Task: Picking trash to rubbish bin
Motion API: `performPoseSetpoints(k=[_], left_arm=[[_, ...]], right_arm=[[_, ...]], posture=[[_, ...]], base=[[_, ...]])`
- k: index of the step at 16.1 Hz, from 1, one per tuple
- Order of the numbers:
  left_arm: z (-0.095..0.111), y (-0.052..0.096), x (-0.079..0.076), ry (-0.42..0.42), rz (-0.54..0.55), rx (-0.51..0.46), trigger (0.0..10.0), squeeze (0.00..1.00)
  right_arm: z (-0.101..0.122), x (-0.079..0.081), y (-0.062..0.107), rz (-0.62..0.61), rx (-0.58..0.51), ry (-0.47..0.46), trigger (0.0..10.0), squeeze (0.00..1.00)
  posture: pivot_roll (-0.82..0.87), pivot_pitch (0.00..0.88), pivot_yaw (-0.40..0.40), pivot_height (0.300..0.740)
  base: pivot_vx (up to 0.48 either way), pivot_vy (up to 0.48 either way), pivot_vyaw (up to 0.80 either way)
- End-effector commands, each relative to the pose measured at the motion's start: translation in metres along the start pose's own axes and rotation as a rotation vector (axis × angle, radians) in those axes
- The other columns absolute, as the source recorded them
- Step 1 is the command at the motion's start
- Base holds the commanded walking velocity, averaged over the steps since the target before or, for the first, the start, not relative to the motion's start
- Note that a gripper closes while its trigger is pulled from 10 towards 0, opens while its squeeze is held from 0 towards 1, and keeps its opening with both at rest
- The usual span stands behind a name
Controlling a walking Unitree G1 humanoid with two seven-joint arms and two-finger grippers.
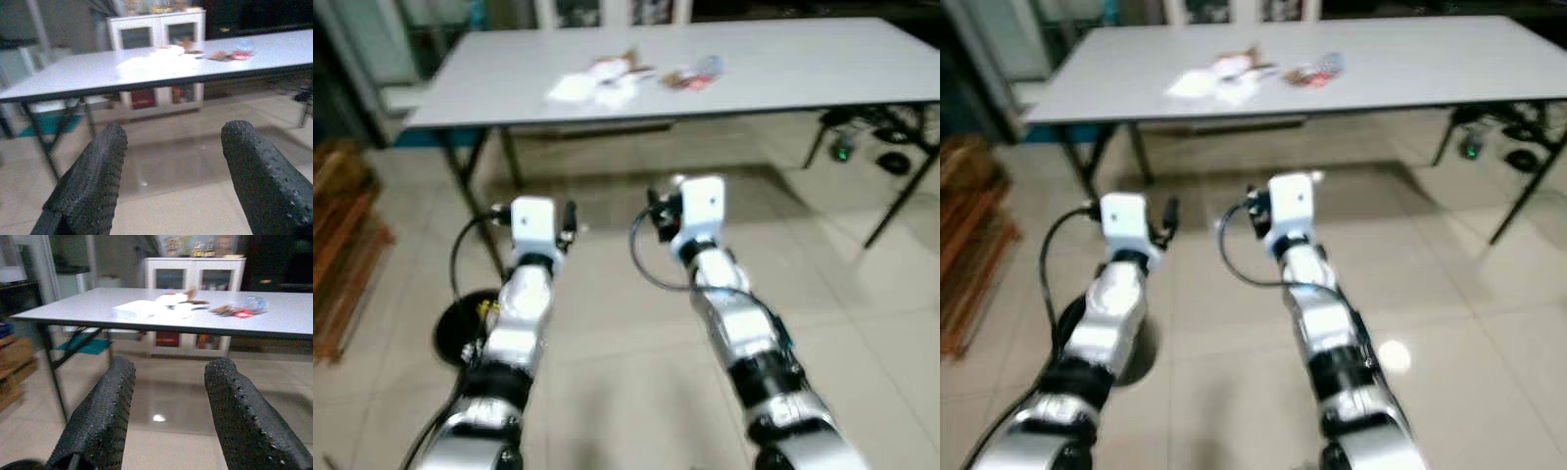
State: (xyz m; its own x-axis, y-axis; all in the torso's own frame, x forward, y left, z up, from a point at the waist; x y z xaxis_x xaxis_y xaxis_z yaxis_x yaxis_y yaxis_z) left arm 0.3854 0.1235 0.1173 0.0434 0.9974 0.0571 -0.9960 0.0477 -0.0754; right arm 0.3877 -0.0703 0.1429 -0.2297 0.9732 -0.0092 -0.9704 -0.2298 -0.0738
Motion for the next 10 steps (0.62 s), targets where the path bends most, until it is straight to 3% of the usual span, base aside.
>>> performPoseSetpoints(k=[1, 10], left_arm=[[0.0062, -0.0029, 0.0025, -0.017, -0.005, -0.018, 10.0, 0.0], [0.0112, -0.0055, 0.0028, -0.02, -0.009, -0.029, 10.0, 0.0]], right_arm=[[0.0061, 0.0019, -0.0026, -0.003, -0.013, -0.007, 10.0, 0.0], [0.0052, 0.0018, -0.0027, -0.01, -0.011, -0.006, 10.0, 0.0]], posture=[[0.03, 0.013, 0.037, 0.74], [0.02, 0.0, 0.041, 0.74]], base=[[0.48, 0.0, 0.0], [0.48, 0.0, 0.0]])
Point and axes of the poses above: a point about 5 cm out from each wrist's last joint towards the gripper, its own y axis pointing back from the gripper into the wrist, its own z axis along the axis of the wrist's last joint, x = y × z, the point moved 4 cm from there along -y, pointing out of the wrist towards the gripper
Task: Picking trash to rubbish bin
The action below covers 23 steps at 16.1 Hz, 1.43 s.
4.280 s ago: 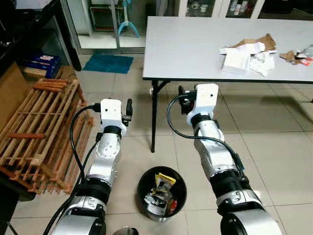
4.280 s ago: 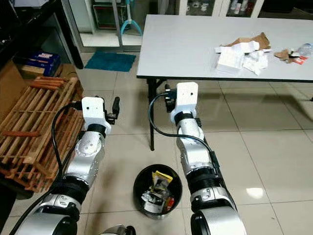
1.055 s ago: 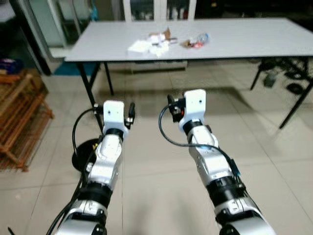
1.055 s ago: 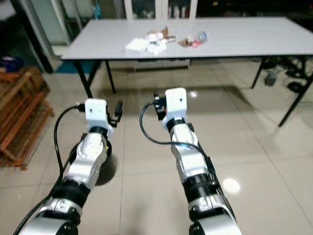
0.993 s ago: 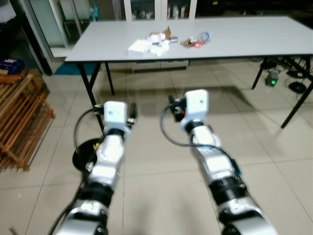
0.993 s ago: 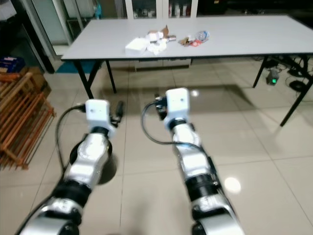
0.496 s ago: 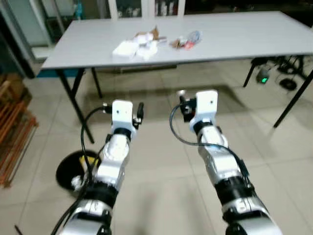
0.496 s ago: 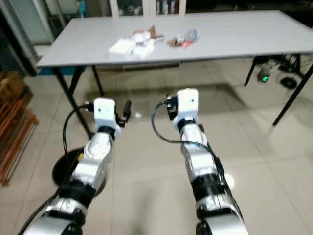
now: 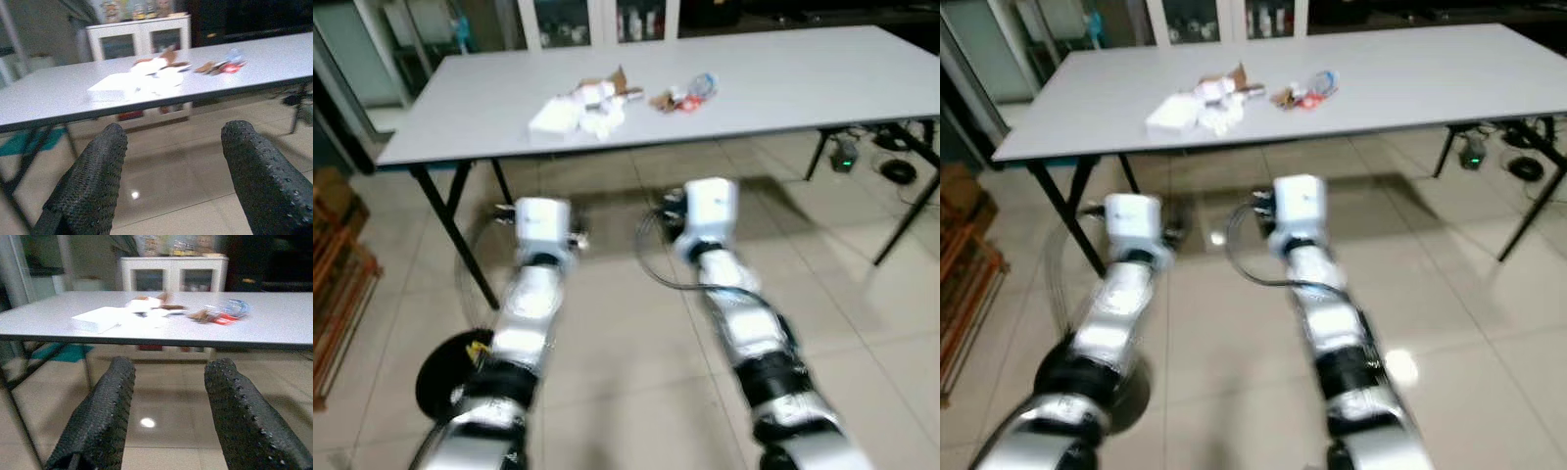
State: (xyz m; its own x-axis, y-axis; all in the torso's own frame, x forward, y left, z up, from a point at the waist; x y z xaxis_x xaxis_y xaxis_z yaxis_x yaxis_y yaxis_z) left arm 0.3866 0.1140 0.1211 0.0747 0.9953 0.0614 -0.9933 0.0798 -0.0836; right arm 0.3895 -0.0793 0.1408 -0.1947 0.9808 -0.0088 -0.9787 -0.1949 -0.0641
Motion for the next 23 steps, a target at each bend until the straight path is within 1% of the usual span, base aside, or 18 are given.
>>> performPoseSetpoints(k=[1, 4, 6, 7, 9, 23], left_arm=[[0.008, -0.004, 0.013, -0.017, 0.024, -0.02, 10.0, 0.0], [0.008, -0.004, 0.013, -0.014, 0.027, -0.021, 10.0, 0.0], [0.008, -0.004, 0.013, -0.013, 0.029, -0.021, 10.0, 0.0], [0.008, -0.004, 0.013, -0.013, 0.03, -0.022, 10.0, 0.0], [0.009, -0.004, 0.013, -0.012, 0.031, -0.025, 10.0, 0.0], [0.014, -0.007, 0.013, -0.021, 0.024, -0.035, 10.0, 0.0]], right_arm=[[0.008, 0.012, -0.003, 0.027, -0.026, -0.005, 10.0, 0.0], [0.008, 0.011, -0.003, 0.026, -0.023, 0.002, 10.0, 0.0], [0.011, 0.011, -0.002, 0.028, -0.044, -0.009, 10.0, 0.0], [0.016, 0.011, -0.002, 0.027, -0.07, -0.028, 10.0, 0.0], [0.017, 0.01, -0.003, 0.022, -0.074, -0.034, 10.0, 0.0], [0.015, 0.01, -0.004, 0.022, -0.059, -0.025, 10.0, 0.0]], posture=[[0.02, 0.0, 0.04, 0.74], [0.02, 0.002, 0.038, 0.74], [0.03, 0.005, 0.036, 0.74], [0.02, 0.007, 0.036, 0.74], [0.02, 0.008, 0.036, 0.74], [0.02, 0.009, 0.035, 0.74]], base=[[0.48, 0.0, 0.0], [0.48, 0.0, 0.0], [0.48, 0.0, 0.0], [0.48, 0.0, 0.0], [0.48, 0.0, 0.0], [0.48, 0.0, 0.0]])
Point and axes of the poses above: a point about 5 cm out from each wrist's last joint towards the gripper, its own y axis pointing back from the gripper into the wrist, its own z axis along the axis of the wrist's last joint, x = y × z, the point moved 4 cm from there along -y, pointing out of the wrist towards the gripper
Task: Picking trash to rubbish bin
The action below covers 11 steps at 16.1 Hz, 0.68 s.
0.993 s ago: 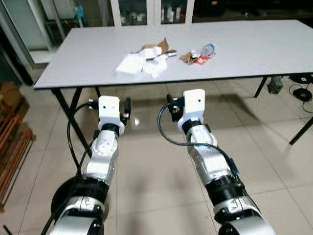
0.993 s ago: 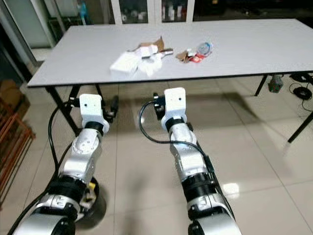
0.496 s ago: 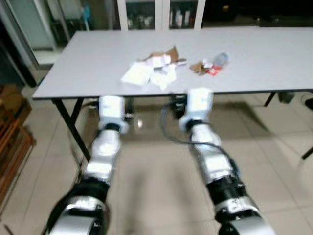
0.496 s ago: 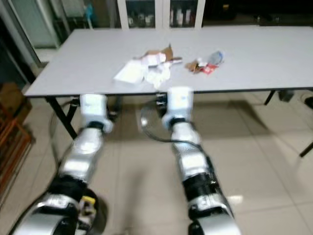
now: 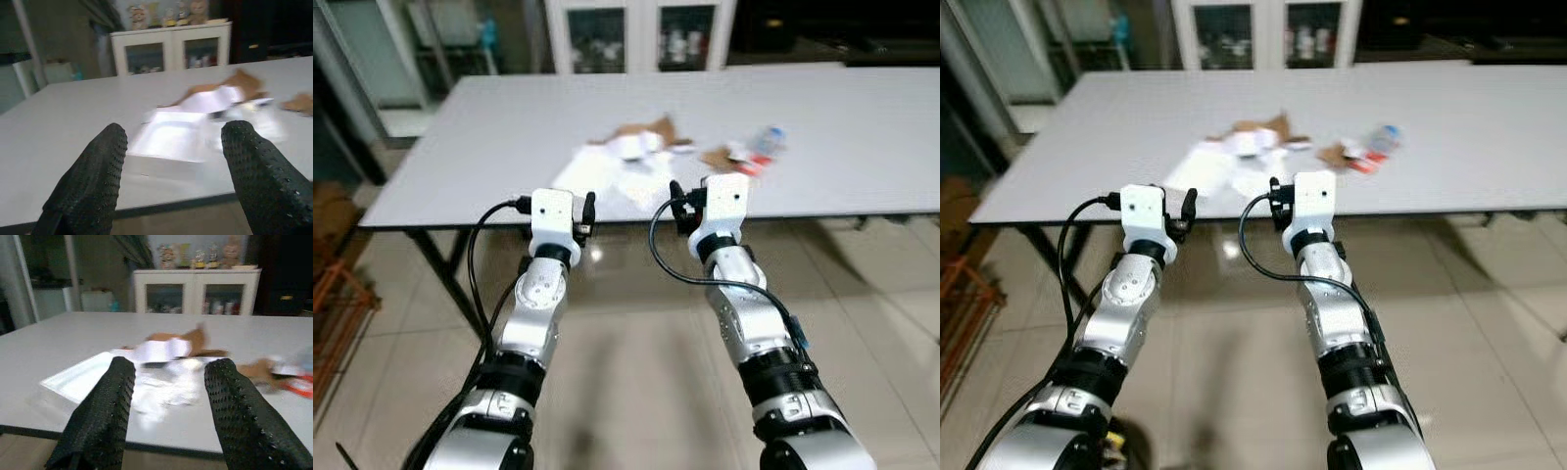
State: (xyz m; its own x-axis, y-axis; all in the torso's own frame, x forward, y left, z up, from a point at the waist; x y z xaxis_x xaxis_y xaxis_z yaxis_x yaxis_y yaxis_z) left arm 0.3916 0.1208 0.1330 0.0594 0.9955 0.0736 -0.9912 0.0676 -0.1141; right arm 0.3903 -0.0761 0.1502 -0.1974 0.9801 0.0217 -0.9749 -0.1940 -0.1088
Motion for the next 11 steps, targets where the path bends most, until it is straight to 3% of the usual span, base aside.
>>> performPoseSetpoints(k=[1, 6, 10, 11], left_arm=[[0.003, -0.0017, 0.0047, -0.008, 0.009, -0.006, 10.0, 0.0], [0.0012, -0.0015, 0.0047, -0.015, 0.006, 0.002, 10.0, 0.0], [0.0009, -0.0015, 0.0041, -0.016, 0.003, 0.004, 10.0, 0.0], [0.0008, -0.0014, 0.0038, -0.016, 0.001, 0.004, 10.0, 0.0]], right_arm=[[0.0056, 0.0074, -0.0023, 0.024, -0.013, 0.005, 10.0, 0.0], [0.006, 0.0076, -0.0028, 0.023, -0.013, -0.023, 10.0, 0.0], [0.0064, 0.0077, -0.003, 0.023, -0.015, -0.022, 10.0, 0.0], [0.0059, 0.0069, -0.0029, 0.018, -0.013, -0.015, 10.0, 0.0]], posture=[[0.02, 0.007, 0.034, 0.74], [0.02, 0.01, 0.035, 0.74], [0.02, 0.01, 0.035, 0.74], [0.03, 0.009, 0.034, 0.74]], base=[[0.48, 0.0, 0.0], [0.48, 0.0, 0.0], [0.48, 0.0, -0.73], [0.48, 0.0, 0.0]])
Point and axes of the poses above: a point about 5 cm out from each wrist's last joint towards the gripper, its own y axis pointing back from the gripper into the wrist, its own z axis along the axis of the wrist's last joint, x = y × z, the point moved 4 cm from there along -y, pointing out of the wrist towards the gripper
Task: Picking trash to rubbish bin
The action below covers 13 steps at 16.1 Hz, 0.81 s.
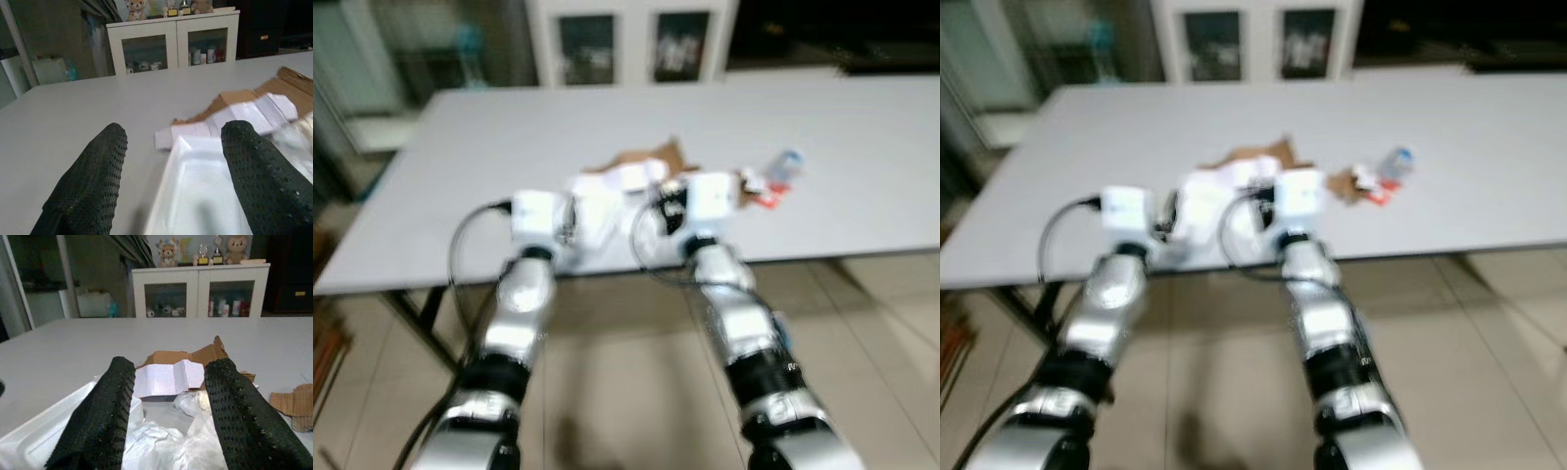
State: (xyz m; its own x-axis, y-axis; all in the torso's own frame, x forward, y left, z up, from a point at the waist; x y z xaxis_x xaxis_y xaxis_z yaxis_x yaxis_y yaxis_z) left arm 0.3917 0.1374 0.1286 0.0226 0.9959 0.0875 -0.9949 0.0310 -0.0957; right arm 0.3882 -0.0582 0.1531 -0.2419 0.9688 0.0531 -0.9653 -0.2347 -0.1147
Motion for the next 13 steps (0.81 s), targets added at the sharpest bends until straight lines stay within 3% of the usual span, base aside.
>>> performPoseSetpoints(k=[1, 7, 13], left_arm=[[0.007, -0.002, -0.013, 0.001, -0.034, -0.018, 10.0, 0.0], [0.008, -0.001, -0.024, 0.036, -0.114, -0.024, 10.0, 0.0], [0.01, 0.002, -0.032, -0.017, -0.261, -0.012, 10.0, 0.0]], right_arm=[[0.004, -0.011, -0.001, -0.026, -0.008, 0.023, 10.0, 0.0], [0.001, -0.011, -0.001, -0.028, 0.003, 0.028, 10.0, 0.0], [0.012, -0.013, -0.002, 0.023, -0.008, 0.002, 10.0, 0.0]], posture=[[0.03, 0.007, 0.033, 0.74], [0.03, 0.005, 0.036, 0.74], [0.03, 0.0, 0.047, 0.74]], base=[[0.48, 0.0, 0.0], [0.439, 0.0, 0.0], [0.0, 0.0, 0.0]])
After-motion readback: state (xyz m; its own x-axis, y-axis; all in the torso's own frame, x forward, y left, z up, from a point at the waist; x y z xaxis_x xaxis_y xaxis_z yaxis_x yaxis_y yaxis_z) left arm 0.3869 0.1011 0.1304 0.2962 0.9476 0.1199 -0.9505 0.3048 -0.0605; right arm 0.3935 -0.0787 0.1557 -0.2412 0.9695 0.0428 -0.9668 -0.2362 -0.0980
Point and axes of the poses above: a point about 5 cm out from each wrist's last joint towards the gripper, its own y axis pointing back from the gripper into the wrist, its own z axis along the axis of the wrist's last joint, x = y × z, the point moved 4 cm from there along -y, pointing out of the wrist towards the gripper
